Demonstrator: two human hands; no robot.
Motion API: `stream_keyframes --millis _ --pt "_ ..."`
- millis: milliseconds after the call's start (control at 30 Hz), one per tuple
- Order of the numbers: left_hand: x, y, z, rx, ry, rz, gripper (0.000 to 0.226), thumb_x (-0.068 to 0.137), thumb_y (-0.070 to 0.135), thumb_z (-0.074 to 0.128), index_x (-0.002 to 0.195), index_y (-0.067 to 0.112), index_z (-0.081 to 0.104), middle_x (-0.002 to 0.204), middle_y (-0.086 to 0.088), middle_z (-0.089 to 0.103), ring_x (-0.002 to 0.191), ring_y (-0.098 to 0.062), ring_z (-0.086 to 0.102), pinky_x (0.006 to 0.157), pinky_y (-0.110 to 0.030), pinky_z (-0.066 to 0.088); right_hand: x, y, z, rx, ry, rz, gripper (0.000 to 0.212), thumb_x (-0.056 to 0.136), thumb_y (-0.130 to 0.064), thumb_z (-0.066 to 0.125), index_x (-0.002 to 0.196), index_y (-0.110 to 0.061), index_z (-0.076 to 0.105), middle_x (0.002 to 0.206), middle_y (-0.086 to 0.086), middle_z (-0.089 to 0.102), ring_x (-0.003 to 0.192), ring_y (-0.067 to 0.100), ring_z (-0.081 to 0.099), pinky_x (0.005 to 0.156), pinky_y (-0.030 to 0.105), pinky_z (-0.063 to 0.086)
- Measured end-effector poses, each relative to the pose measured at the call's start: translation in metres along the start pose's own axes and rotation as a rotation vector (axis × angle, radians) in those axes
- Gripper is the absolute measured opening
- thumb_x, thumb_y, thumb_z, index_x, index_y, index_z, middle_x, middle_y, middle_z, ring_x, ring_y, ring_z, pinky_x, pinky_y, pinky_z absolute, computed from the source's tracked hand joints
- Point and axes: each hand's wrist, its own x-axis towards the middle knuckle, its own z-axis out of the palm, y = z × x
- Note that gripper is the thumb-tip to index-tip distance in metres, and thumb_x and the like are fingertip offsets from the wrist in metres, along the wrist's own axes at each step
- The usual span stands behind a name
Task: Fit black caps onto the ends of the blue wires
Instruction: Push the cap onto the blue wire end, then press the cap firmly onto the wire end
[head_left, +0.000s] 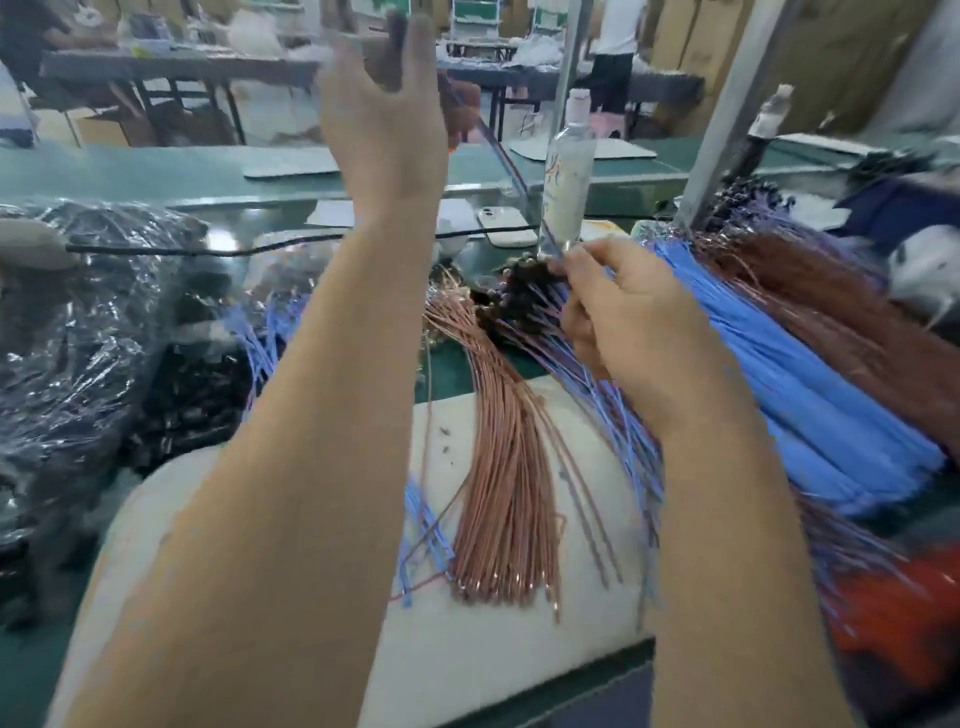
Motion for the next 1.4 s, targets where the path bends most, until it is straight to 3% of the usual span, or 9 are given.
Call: stream_keyframes --millis 67,167,233,333,567,700,967,1200,1400 --pt "-0.022 -0.023 0.037 -0.022 -0.167 -0.260 0.024 0.093 0.024 0.060 0.090 0.000 0.062 0.053 0.003 0.067 0.056 -0.012 0.068 0.056 -0.025 0.056 0.007 0.020 -0.023 -0.292 0.230 0.020 0.013 0.099 -0.030 0.044 0.090 -0.023 0.050 0.079 0.000 0.064 0.069 0.012 0.058 0.059 0.026 0.032" --pt "-0.070 -0.076 0.076 0.220 -0.506 -0.492 0.025 0.088 0.023 0.064 0.075 0.002 0.064 0.068 -0.010 0.068 0.066 -0.023 0.066 0.076 -0.040 0.058 0.013 0.065 -0.034 -0.610 0.316 0.198 0.016 0.098 -0.022 0.048 0.104 -0.009 0.056 0.109 0.016 0.064 0.104 0.033 0.057 0.074 0.035 0.034" --pt "-0.100 -0.105 0.083 0.463 -0.679 -0.526 0.033 0.086 0.029 0.065 0.091 -0.004 0.068 0.078 -0.016 0.068 0.071 -0.024 0.065 0.078 -0.039 0.057 0.013 0.094 -0.030 -0.728 0.288 0.304 0.022 0.095 -0.015 0.048 0.113 -0.005 0.059 0.116 0.019 0.063 0.111 0.036 0.055 0.086 0.038 0.041" --pt "-0.119 -0.125 0.074 0.703 -0.760 -0.408 0.035 0.085 0.036 0.064 0.072 0.003 0.067 0.076 -0.014 0.067 0.081 -0.027 0.066 0.069 -0.029 0.048 0.014 0.117 -0.024 -0.777 0.258 0.318 0.024 0.093 -0.011 0.047 0.114 -0.009 0.060 0.118 0.018 0.061 0.113 0.035 0.053 0.091 0.039 0.041" --pt "-0.082 -0.099 0.040 0.393 -0.509 -0.336 0.028 0.090 0.028 0.059 0.064 0.016 0.060 0.061 0.003 0.063 0.070 -0.019 0.062 0.074 -0.031 0.051 0.026 0.069 0.021 -0.438 0.434 -0.053 0.020 0.090 -0.013 0.056 0.109 -0.012 0.062 0.108 0.010 0.061 0.101 0.027 0.055 0.082 0.032 0.039" --pt "-0.046 -0.083 -0.024 0.356 -0.245 -0.250 0.022 0.090 0.025 0.058 0.068 0.021 0.058 0.061 0.012 0.056 0.059 -0.002 0.054 0.059 -0.012 0.043 0.027 0.037 0.092 -0.235 0.166 -0.137 0.021 0.086 -0.014 0.057 0.106 -0.008 0.060 0.098 0.010 0.067 0.093 0.029 0.061 0.081 0.037 0.045" --pt "-0.020 -0.078 -0.176 0.165 0.240 -0.413 0.008 0.096 0.014 0.048 0.094 0.009 0.054 0.078 -0.008 0.060 0.065 -0.020 0.056 0.062 -0.031 0.046 0.012 -0.004 0.242 -0.469 -0.316 -0.262 0.025 0.090 -0.011 0.047 0.112 -0.007 0.060 0.113 0.016 0.063 0.106 0.033 0.057 0.084 0.036 0.044" --pt "-0.010 -0.060 -0.236 0.128 0.290 -0.396 0.011 0.095 0.013 0.048 0.087 0.017 0.054 0.063 0.009 0.065 0.051 -0.002 0.052 0.048 -0.016 0.041 0.013 -0.009 0.293 -0.749 -0.416 -0.257 0.048 0.093 -0.013 0.045 0.140 -0.024 0.039 0.137 0.007 0.046 0.126 0.034 0.036 0.095 0.042 0.038" --pt "-0.009 -0.054 -0.241 0.096 0.283 -0.402 0.011 0.095 0.015 0.049 0.087 0.020 0.054 0.061 0.010 0.066 0.056 -0.004 0.053 0.051 -0.016 0.042 0.013 -0.006 0.305 -0.722 -0.327 -0.284 0.040 0.088 -0.008 0.045 0.124 -0.022 0.056 0.128 0.007 0.051 0.116 0.031 0.042 0.085 0.035 0.033"
